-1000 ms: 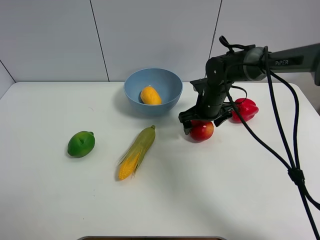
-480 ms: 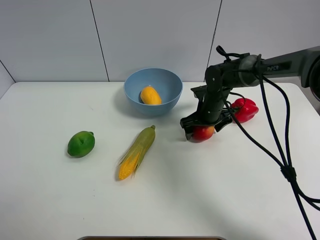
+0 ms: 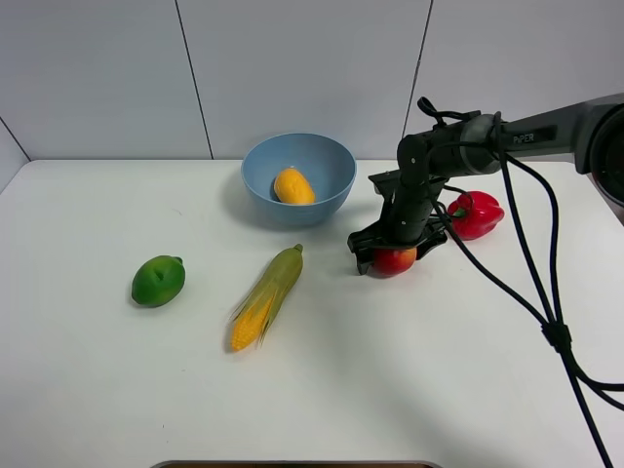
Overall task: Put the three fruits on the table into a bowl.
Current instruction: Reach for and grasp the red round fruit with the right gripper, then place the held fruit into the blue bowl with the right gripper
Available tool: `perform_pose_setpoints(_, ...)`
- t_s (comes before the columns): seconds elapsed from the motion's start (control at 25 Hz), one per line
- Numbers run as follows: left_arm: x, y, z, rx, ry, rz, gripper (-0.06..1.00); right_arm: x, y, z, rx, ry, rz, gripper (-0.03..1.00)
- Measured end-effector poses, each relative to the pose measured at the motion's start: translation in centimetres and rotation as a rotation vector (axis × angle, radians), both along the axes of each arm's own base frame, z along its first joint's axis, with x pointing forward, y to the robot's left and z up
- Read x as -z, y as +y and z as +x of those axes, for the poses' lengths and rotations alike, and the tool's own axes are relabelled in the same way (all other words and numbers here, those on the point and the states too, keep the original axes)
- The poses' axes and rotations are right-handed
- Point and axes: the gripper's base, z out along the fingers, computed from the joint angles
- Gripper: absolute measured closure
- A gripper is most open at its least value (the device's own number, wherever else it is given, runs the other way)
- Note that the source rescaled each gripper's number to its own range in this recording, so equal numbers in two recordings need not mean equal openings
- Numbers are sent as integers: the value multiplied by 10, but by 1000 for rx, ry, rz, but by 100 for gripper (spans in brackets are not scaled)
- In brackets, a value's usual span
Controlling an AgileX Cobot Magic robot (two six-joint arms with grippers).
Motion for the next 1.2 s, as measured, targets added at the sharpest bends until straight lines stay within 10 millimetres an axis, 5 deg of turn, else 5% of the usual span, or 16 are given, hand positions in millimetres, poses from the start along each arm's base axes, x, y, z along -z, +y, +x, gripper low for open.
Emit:
perform_pose_setpoints(0.12, 0, 0, 0, 0, 0, 0, -6, 1, 0, 0, 1, 3, 1, 1)
perform_pose_setpoints(0.24, 0, 0, 0, 1, 0, 1, -6, 1, 0, 0, 2, 3, 1, 15)
perform_pose_setpoints(1.2, 0, 0, 0, 0, 0, 0, -6, 2, 0, 0, 2, 4, 0, 14)
